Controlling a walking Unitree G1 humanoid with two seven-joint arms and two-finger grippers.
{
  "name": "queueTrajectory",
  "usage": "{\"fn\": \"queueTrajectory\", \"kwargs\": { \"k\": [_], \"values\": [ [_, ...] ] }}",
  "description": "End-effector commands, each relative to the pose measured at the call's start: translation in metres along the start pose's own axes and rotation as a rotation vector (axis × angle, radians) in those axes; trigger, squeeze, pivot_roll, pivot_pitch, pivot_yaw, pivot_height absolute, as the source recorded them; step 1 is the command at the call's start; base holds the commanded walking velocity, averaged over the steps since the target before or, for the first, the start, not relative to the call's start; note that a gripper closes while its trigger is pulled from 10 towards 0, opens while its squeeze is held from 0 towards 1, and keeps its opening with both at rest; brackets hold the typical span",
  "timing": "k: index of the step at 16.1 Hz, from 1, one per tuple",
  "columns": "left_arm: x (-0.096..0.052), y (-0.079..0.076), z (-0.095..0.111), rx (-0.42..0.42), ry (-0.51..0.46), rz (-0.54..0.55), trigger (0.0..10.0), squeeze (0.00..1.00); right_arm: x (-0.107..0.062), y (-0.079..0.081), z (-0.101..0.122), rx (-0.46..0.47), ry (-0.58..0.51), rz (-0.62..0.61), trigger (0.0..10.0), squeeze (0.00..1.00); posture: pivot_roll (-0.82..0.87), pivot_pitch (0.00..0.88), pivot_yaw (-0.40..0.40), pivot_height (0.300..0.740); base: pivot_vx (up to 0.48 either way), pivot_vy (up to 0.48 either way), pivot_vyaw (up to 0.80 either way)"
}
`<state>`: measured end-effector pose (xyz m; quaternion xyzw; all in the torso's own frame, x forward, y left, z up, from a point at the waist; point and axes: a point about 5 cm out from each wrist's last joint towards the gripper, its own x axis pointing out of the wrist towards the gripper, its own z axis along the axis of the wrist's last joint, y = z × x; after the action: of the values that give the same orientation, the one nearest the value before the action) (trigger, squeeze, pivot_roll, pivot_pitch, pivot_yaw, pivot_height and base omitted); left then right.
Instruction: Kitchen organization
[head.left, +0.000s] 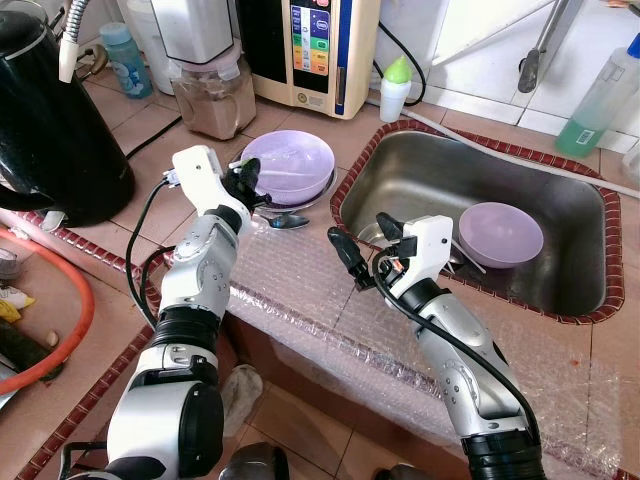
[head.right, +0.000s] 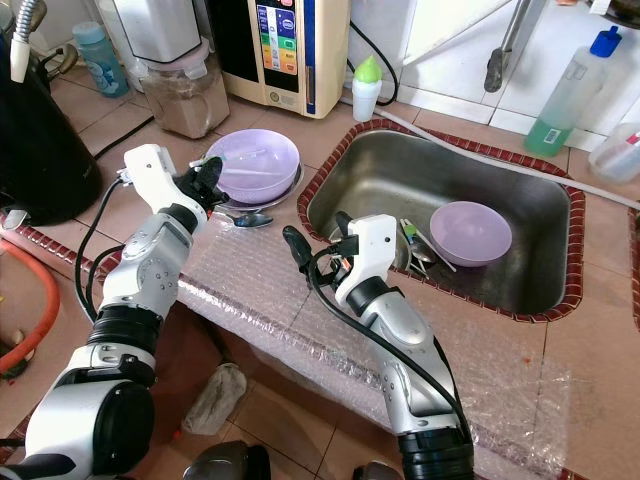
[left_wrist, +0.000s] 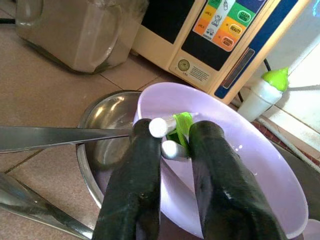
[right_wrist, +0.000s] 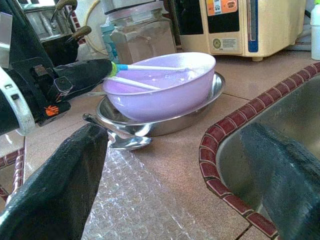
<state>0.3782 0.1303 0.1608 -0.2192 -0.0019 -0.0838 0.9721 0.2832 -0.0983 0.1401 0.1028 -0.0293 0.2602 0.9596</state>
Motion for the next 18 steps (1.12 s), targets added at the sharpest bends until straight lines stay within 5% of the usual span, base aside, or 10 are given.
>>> {"fn": "queueTrajectory", "kwargs": {
  "k": [1, 7, 15, 18],
  "values": [
    [0.003, -0.002, 0.007, 0.001, -0.021, -0.005, 0.0, 0.00, 0.002, 0.001, 0.004, 0.002, -0.021, 0.008, 10.0, 0.00, 0.01, 0.025, 0.053, 0.740, 0.000, 0.000, 0.00],
    [0.003, -0.006, 0.010, 0.003, -0.041, -0.033, 0.0, 0.00, 0.003, -0.001, 0.004, -0.004, -0.021, 0.000, 10.0, 0.00, 0.01, 0.020, 0.055, 0.740, 0.000, 0.000, 0.00],
    [-0.004, -0.022, 0.034, 0.105, -0.104, -0.179, 0.0, 0.00, 0.006, -0.005, 0.001, -0.025, -0.010, -0.026, 10.0, 0.00, 0.02, 0.015, 0.051, 0.740, 0.000, 0.000, 0.00],
    [-0.008, -0.043, 0.037, 0.097, -0.046, -0.334, 0.0, 0.00, 0.007, -0.010, 0.003, -0.107, -0.014, -0.027, 10.0, 0.00, 0.03, 0.014, 0.051, 0.740, 0.000, 0.000, 0.00]
  ]
}}
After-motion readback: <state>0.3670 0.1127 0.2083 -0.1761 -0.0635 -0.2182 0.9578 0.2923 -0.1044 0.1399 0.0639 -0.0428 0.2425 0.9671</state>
